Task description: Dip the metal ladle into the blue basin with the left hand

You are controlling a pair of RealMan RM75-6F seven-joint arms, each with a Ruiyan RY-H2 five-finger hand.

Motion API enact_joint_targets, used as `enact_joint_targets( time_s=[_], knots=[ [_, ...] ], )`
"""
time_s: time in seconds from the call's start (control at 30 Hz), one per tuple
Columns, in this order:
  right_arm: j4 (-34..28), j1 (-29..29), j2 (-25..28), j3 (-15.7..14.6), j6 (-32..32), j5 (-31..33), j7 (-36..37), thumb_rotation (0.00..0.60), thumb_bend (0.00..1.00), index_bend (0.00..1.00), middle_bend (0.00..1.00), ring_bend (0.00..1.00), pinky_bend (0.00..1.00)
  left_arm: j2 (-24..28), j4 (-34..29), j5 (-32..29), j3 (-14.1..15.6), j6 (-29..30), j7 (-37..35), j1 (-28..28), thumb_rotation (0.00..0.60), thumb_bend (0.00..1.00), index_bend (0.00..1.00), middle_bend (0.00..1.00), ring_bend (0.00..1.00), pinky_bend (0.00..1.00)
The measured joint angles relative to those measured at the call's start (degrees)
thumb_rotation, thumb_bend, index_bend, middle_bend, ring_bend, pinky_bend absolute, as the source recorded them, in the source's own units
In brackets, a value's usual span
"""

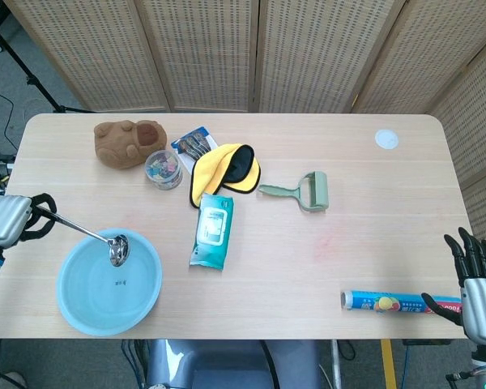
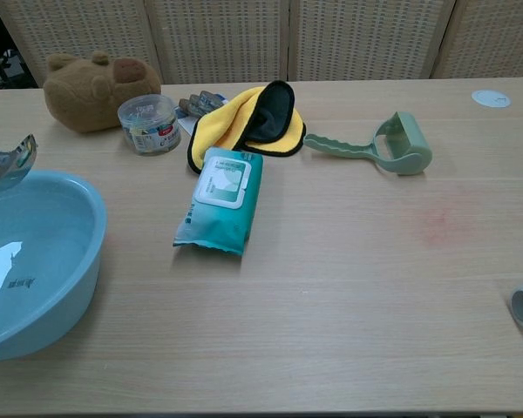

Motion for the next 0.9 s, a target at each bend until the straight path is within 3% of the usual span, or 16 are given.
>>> enact_joint_targets(
  time_s=[0.2,0.9],
  knots=[
    [-0.2,-0.1,0.2,0.1,0.1,0.0,0.2,0.600,0.00,0.06,0.00,0.00,0.00,-0.6,-0.7,0.5,0.0,-0.2,5.3,-0.9,0.600,0.63,0.87,1.00,0.89,0.93],
    [-0.9,-0.4,1.4,0.4,0.6,-0.1,2.2,0.600,0.00,0.06,0.00,0.00,0.00,-3.2,-10.2,3.2,2.4,-1.1,40.0,-3.3,0.600,0.64,0.87,1.00,0.89,0.93]
  ],
)
